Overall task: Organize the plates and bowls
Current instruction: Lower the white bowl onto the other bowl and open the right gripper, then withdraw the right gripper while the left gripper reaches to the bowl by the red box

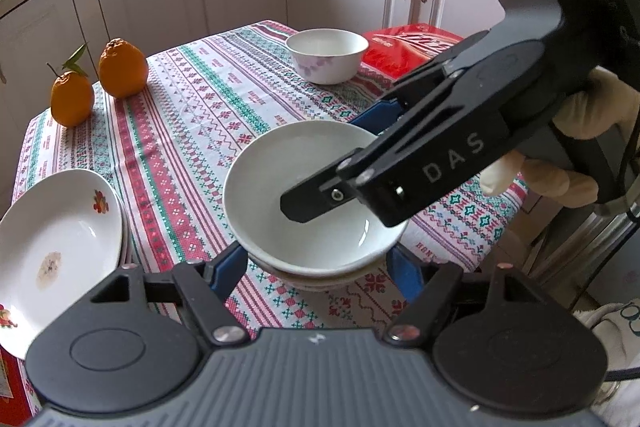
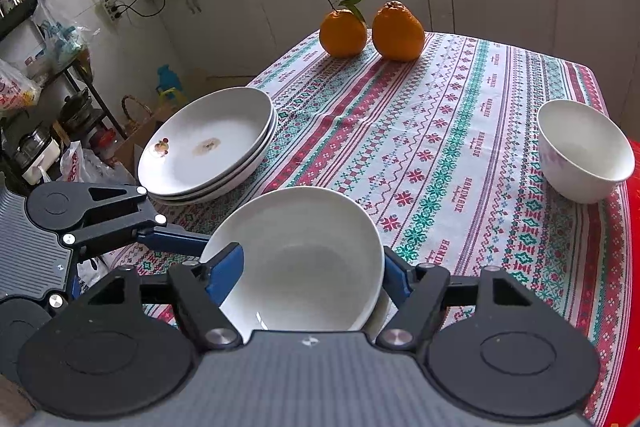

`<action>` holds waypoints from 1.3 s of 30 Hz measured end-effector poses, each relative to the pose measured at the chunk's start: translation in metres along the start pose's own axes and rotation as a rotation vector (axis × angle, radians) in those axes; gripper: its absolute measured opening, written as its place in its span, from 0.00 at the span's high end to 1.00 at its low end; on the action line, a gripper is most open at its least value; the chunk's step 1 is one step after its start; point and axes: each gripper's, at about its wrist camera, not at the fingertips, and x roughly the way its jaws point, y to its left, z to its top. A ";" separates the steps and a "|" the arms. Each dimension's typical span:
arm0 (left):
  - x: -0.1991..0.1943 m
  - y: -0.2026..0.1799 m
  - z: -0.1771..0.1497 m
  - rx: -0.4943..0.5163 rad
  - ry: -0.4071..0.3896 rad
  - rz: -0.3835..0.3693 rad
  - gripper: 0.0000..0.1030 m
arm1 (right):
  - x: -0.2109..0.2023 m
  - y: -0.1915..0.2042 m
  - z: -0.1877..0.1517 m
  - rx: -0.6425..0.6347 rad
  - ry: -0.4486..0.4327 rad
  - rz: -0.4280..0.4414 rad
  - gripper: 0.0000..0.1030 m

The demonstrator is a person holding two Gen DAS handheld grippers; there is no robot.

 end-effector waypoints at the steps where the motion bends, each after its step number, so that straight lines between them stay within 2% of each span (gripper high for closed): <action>1: 0.001 0.000 0.000 0.003 0.004 0.005 0.23 | 0.000 0.001 0.000 -0.003 0.000 0.007 0.17; 5: 0.000 0.001 -0.001 0.009 -0.004 0.013 0.17 | -0.002 0.004 -0.001 -0.016 -0.015 -0.003 0.02; 13: -0.011 -0.002 0.002 0.048 -0.021 0.026 0.15 | -0.015 0.004 -0.003 -0.030 -0.056 0.007 0.00; 21: -0.023 0.002 0.006 0.081 -0.035 0.051 0.14 | -0.029 0.010 -0.003 -0.063 -0.083 0.101 0.00; 26: -0.028 0.013 0.012 0.079 -0.044 0.081 0.13 | -0.021 0.004 -0.006 -0.036 -0.063 0.110 0.00; 29: -0.029 0.016 0.018 0.092 -0.045 0.082 0.11 | -0.025 -0.003 -0.005 -0.007 -0.083 0.127 0.00; 33: -0.027 0.017 0.032 0.132 -0.053 0.082 0.11 | -0.042 -0.010 -0.003 -0.031 -0.120 0.077 0.00; 39: -0.008 0.025 0.076 0.164 -0.083 0.070 0.11 | -0.059 -0.047 0.000 -0.018 -0.146 -0.090 0.00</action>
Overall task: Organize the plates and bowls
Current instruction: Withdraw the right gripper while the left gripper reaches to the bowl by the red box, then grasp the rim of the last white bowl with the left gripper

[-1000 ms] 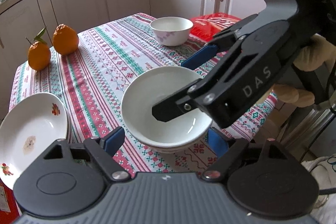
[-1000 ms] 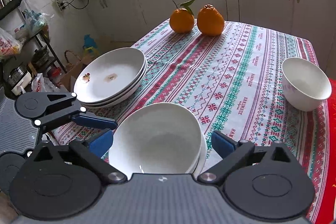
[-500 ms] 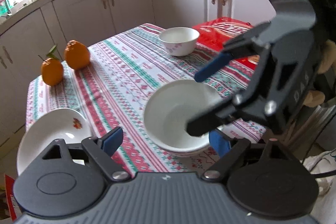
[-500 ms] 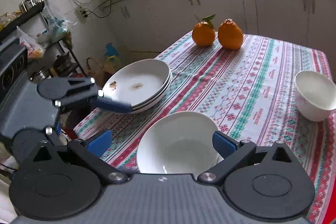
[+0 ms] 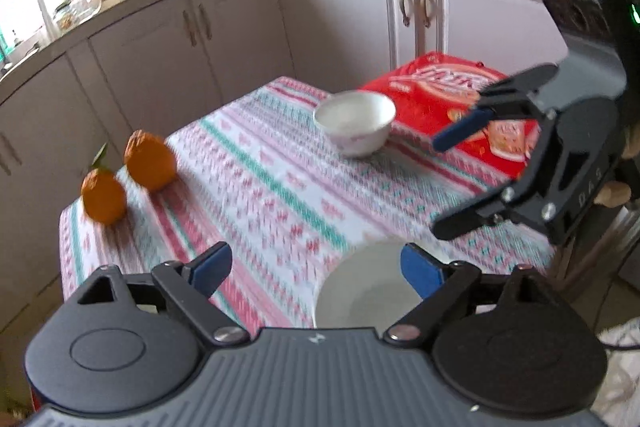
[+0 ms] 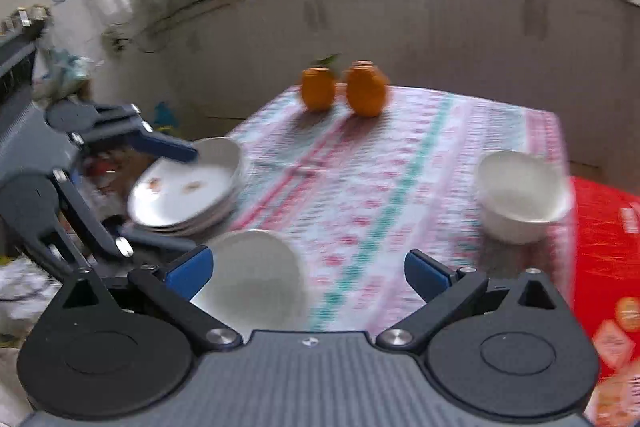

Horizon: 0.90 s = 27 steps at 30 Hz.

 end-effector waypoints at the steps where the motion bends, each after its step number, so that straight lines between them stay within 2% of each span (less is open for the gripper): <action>1: 0.007 0.001 0.008 0.010 -0.006 0.001 0.11 | 0.000 -0.009 0.000 0.013 0.004 -0.018 0.00; 5: 0.043 0.000 0.042 0.049 -0.028 -0.032 0.11 | 0.002 -0.039 0.000 0.051 -0.005 -0.069 0.00; 9: 0.081 -0.001 0.072 0.064 -0.040 -0.077 0.11 | 0.009 -0.062 0.003 0.010 -0.009 -0.183 0.00; 11: 0.104 0.000 0.085 0.053 -0.026 -0.104 0.11 | 0.013 -0.075 0.004 -0.001 -0.034 -0.232 0.00; 16: 0.158 0.007 0.106 0.015 0.041 -0.163 0.11 | 0.031 -0.098 0.009 -0.066 -0.008 -0.292 0.00; 22: 0.203 0.020 0.120 -0.049 0.103 -0.208 0.17 | 0.055 -0.123 0.015 -0.069 -0.004 -0.242 0.00; 27: 0.223 0.017 0.128 -0.063 0.137 -0.248 0.31 | 0.067 -0.126 0.015 -0.102 0.002 -0.210 0.01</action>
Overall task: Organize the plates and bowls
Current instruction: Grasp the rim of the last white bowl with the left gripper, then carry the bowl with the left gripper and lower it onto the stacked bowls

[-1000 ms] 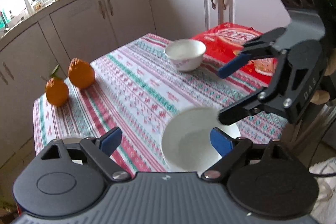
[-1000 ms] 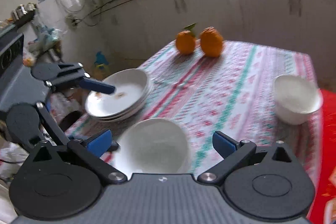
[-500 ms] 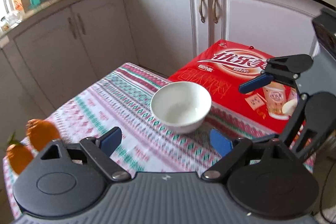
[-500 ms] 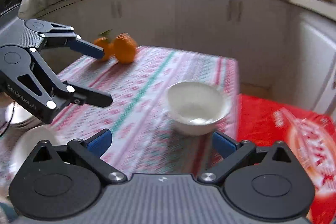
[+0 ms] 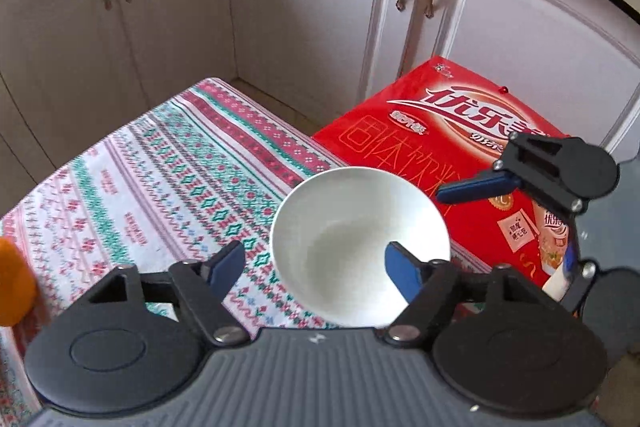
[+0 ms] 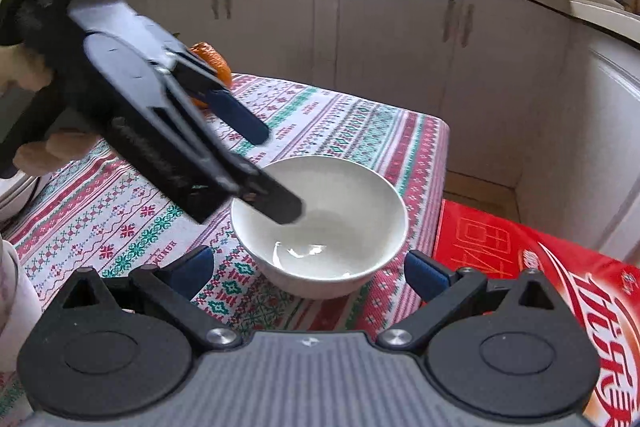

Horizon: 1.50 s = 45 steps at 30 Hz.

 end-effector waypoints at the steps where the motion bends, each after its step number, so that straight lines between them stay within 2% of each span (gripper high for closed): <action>1: 0.003 0.000 0.001 0.000 0.004 -0.007 0.33 | 0.004 -0.001 0.000 -0.003 0.000 0.002 0.02; 10: 0.020 0.004 0.009 -0.009 0.030 -0.032 0.44 | 0.017 -0.002 -0.002 -0.013 0.026 -0.028 0.14; 26: 0.026 0.003 0.011 -0.007 0.070 -0.044 0.45 | 0.010 0.002 0.000 -0.005 0.026 -0.026 0.15; 36: -0.011 -0.010 0.000 0.006 0.046 -0.034 0.45 | -0.013 0.017 0.006 -0.021 0.021 -0.009 0.15; 45: -0.060 -0.026 -0.016 0.019 0.016 -0.012 0.45 | -0.046 0.045 0.012 -0.033 0.011 0.021 0.15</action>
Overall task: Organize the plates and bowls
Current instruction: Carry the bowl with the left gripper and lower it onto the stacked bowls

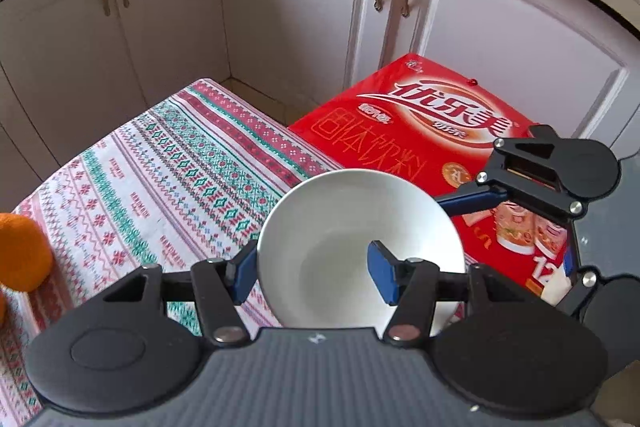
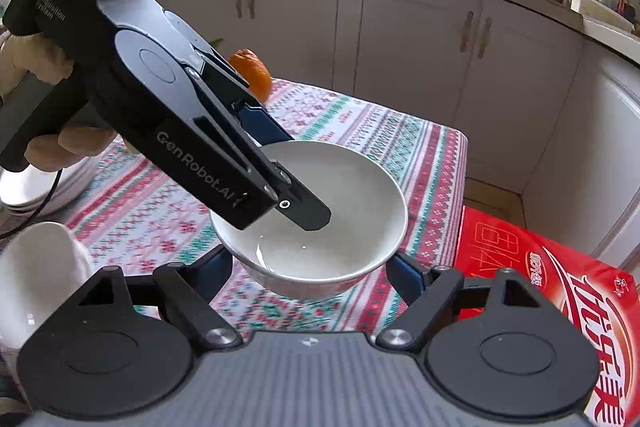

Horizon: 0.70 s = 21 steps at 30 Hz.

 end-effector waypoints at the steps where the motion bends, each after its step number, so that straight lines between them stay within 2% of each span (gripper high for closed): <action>1: -0.006 -0.002 -0.003 -0.001 -0.005 0.001 0.45 | -0.004 0.004 0.001 -0.002 -0.002 0.003 0.15; 21: -0.108 -0.032 -0.076 -0.046 -0.098 0.075 0.45 | -0.062 0.088 0.003 -0.067 -0.020 0.086 0.15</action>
